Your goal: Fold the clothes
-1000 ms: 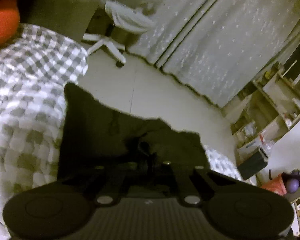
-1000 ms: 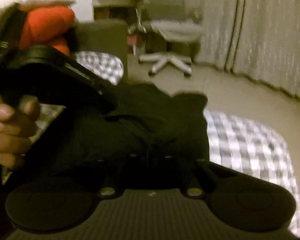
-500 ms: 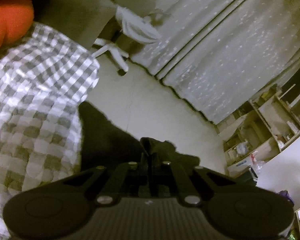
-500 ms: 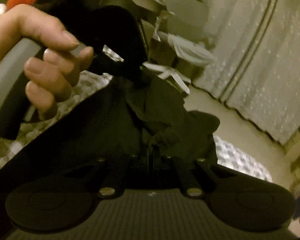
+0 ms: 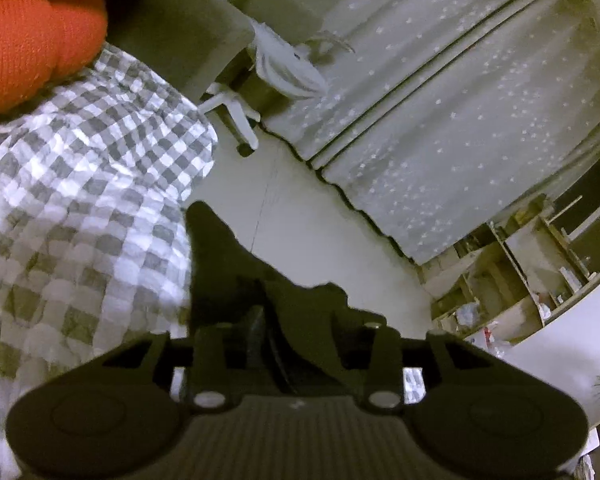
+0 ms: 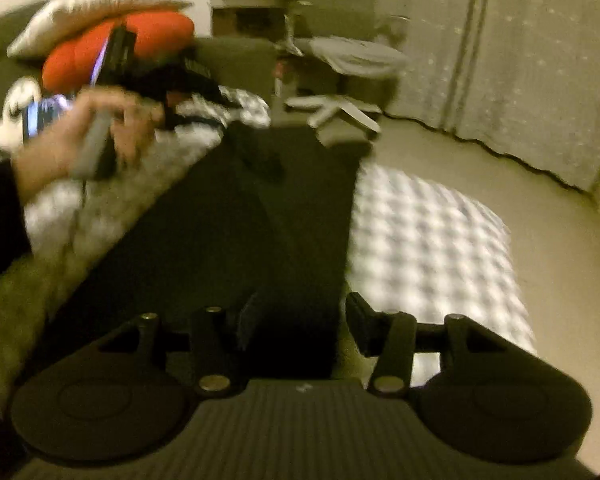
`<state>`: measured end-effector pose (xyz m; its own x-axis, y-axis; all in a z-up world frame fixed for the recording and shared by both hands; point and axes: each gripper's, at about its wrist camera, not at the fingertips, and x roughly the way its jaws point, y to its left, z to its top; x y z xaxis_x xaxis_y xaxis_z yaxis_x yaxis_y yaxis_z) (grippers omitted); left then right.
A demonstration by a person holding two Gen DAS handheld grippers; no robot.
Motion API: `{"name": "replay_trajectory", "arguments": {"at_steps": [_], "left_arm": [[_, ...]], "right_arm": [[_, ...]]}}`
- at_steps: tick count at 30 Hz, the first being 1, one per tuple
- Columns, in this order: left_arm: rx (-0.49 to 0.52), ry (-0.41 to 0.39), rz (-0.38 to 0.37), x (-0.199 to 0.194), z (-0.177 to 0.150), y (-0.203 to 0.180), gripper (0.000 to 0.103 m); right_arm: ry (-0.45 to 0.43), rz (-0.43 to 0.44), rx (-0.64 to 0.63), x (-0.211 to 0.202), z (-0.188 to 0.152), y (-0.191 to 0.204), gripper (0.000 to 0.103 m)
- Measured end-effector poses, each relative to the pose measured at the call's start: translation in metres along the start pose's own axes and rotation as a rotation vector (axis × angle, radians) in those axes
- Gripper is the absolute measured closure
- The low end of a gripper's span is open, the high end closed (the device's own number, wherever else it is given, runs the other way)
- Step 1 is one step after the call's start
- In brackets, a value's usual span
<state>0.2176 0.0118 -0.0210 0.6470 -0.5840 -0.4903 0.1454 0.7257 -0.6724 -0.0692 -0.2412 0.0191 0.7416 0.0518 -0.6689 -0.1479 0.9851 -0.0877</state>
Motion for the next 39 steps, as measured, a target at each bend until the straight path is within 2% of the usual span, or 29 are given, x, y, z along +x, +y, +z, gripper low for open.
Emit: {"name": "replay_trajectory", "arguments": {"at_steps": [3,8,10,11,12,15,17,18,19,20,23,26,27,30,33,36,39], "left_arm": [[0.046,0.051,-0.007,0.001,-0.009,-0.013,0.063],[0.115,0.102,0.008,-0.004,-0.024,-0.032,0.062],[0.126,0.116,0.012,-0.006,-0.03,-0.036,0.062],[0.132,0.123,0.014,-0.007,-0.033,-0.037,0.062],[0.138,0.129,0.015,-0.008,-0.036,-0.039,0.063],[0.15,0.15,0.022,-0.008,-0.046,-0.043,0.063],[0.148,0.164,0.02,-0.007,-0.054,-0.045,0.063],[0.154,0.168,0.021,-0.007,-0.056,-0.046,0.063],[0.161,0.171,0.023,-0.006,-0.058,-0.047,0.064],[0.168,0.174,0.024,-0.006,-0.06,-0.047,0.064],[0.183,0.167,0.025,-0.009,-0.062,-0.051,0.064],[0.194,0.163,0.022,-0.011,-0.065,-0.054,0.064],[0.196,0.164,0.023,-0.012,-0.065,-0.054,0.064],[0.202,0.167,0.025,-0.013,-0.067,-0.053,0.064],[0.208,0.164,0.027,-0.015,-0.068,-0.051,0.064],[0.197,0.161,0.021,-0.017,-0.067,-0.049,0.063],[0.182,0.157,0.021,-0.014,-0.067,-0.047,0.06]], "right_arm": [[0.037,-0.041,-0.016,-0.024,-0.034,0.004,0.052],[0.082,-0.037,-0.012,-0.043,-0.073,0.008,0.052],[0.105,-0.031,-0.006,-0.046,-0.085,0.008,0.057],[0.117,-0.029,-0.004,-0.047,-0.091,0.008,0.067],[0.129,-0.027,0.0,-0.049,-0.097,0.008,0.071],[0.163,-0.049,0.049,-0.049,-0.107,-0.001,0.072],[0.163,-0.024,0.087,-0.049,-0.108,-0.006,0.073],[0.163,-0.012,0.107,-0.05,-0.108,-0.008,0.088],[0.163,-0.005,0.119,-0.05,-0.108,-0.009,0.099],[0.164,-0.045,0.07,-0.052,-0.107,0.001,0.1],[0.167,-0.17,-0.082,-0.059,-0.104,0.032,0.1],[0.16,-0.325,-0.254,-0.061,-0.103,0.079,0.1],[0.154,-0.345,-0.3,-0.059,-0.103,0.096,0.1],[0.154,-0.337,-0.354,-0.049,-0.103,0.13,0.1],[0.18,-0.383,-0.399,-0.034,-0.106,0.151,0.098],[0.178,-0.331,-0.352,-0.037,-0.11,0.156,0.097],[0.173,-0.329,-0.318,-0.045,-0.115,0.156,0.096]]}}
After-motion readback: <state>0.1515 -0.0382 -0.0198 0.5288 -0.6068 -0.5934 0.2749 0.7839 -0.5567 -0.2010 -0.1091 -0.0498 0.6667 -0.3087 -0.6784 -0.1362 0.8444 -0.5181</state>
